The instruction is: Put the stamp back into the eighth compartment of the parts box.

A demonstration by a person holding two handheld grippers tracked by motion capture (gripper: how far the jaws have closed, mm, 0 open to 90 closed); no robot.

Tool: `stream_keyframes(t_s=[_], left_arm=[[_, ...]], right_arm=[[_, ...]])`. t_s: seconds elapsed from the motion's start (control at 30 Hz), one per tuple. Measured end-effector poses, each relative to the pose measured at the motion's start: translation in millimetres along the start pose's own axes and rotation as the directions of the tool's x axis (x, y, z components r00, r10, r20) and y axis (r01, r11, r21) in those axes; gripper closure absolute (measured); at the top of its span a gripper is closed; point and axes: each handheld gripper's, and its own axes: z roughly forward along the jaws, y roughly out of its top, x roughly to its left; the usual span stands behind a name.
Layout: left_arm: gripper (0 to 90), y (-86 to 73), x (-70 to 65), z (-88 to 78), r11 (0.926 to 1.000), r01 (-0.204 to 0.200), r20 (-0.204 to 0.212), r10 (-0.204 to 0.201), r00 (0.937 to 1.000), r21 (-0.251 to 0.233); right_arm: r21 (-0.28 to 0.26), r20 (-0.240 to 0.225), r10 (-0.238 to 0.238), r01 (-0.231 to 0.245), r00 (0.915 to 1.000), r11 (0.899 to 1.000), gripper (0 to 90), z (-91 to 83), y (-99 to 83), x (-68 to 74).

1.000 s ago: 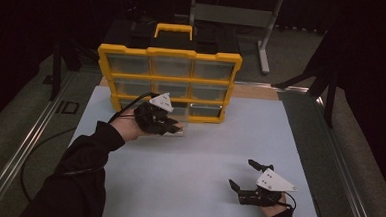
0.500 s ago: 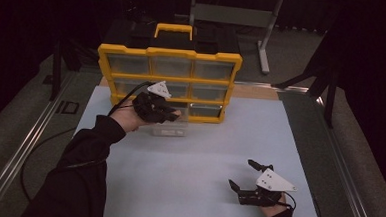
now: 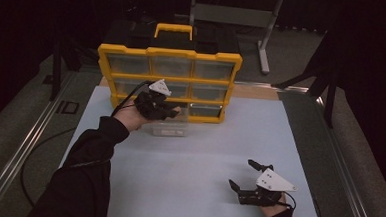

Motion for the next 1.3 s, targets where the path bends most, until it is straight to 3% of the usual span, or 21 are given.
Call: stream_keyframes(t_s=[0.17, 0.43, 0.6, 0.73, 1.03, 1.17, 1.3], left_arm=[[75.0, -4.6, 2.3, 8.4, 0.9995, 0.019, -0.031, -0.018, 0.9993, 0.024], [74.9, -11.0, 8.3, 12.1, 0.9984, 0.054, -0.072, -0.052, 0.9961, 0.018], [74.9, -16.9, 12.2, 16.3, 0.9965, 0.080, -0.091, -0.078, 0.9929, 0.023], [74.8, -19.3, 14.4, 20.2, 0.9926, 0.113, -0.124, -0.107, 0.9866, 0.044], [74.8, -26.2, 17.9, 26.4, 0.9870, 0.149, -0.126, -0.140, 0.9821, 0.061], [74.8, -28.0, 19.4, 31.0, 0.9803, 0.184, -0.126, -0.174, 0.9766, 0.072], [74.7, -28.7, 19.4, 34.3, 0.9784, 0.190, -0.120, -0.180, 0.9763, 0.080]], right_arm=[[0.000, 0.000, 0.002, -0.002, 1.0000, 1.000, 8.9, -0.3, 0.0, -0.1], [0.001, -0.001, 0.004, -0.004, 1.0000, 1.000, 8.9, -0.2, -0.1, -0.2], [0.000, 0.000, 0.000, 0.000, 1.0000, 1.000, 8.9, -0.1, -0.1, -0.1], [0.002, -0.001, 0.004, -0.004, 1.0000, 1.000, 8.9, -0.3, -0.2, -0.2], [0.000, 0.001, 0.002, -0.002, 1.0000, 1.000, 8.9, -0.3, -0.4, -0.1], [0.001, -0.001, 0.002, -0.002, 1.0000, 1.000, 8.9, -0.2, -0.4, 0.0], [0.002, -0.002, 0.003, -0.003, 1.0000, 1.000, 8.9, -0.2, -0.6, -0.2]])
